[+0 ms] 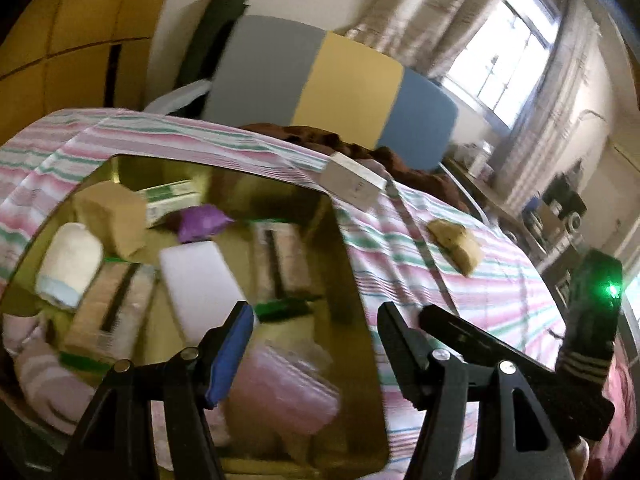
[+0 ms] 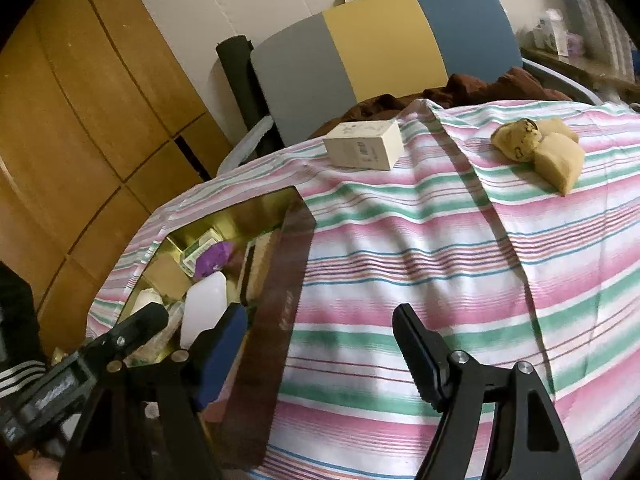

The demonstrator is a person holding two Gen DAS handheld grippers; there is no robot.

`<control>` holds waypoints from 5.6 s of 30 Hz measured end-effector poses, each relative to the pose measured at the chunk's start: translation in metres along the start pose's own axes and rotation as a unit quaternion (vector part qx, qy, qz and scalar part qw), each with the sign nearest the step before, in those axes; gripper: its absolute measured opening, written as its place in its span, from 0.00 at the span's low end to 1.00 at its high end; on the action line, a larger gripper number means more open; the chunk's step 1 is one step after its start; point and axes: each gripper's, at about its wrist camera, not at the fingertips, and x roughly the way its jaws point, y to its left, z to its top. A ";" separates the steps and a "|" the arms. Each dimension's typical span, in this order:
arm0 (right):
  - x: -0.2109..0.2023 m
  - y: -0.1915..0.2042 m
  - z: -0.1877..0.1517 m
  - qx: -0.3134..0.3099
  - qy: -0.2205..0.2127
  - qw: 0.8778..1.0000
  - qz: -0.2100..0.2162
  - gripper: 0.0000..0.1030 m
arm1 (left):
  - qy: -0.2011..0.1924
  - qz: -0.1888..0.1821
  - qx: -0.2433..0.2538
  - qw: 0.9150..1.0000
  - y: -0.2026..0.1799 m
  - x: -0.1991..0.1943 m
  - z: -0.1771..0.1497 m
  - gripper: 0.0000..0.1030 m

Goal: Organize objects
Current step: 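Open both tools over the tray and withdraw them toward the remaining items, then grasp the yellow knit toy with the left tool while the right tool grasps a yellow sponge, then carry the knit toy and yellow sponge toward the tray with both tools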

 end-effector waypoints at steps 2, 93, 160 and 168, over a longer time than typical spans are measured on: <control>0.000 -0.005 -0.001 0.003 0.001 1.000 -0.005 0.74 | 0.007 -0.007 0.012 1.000 -0.010 0.002 -0.003 0.63; -0.019 -0.281 0.077 0.102 -0.102 0.955 -0.260 0.60 | 0.137 -0.065 0.089 0.984 -0.242 0.325 0.086 0.49; -0.064 -0.147 0.016 0.020 -0.081 0.976 -0.201 0.60 | 0.031 -0.089 0.117 0.989 -0.118 0.033 -0.030 0.36; -0.058 -0.081 0.010 -0.006 -0.074 0.989 -0.124 0.60 | 0.008 -0.076 0.079 0.994 -0.076 0.002 -0.023 0.37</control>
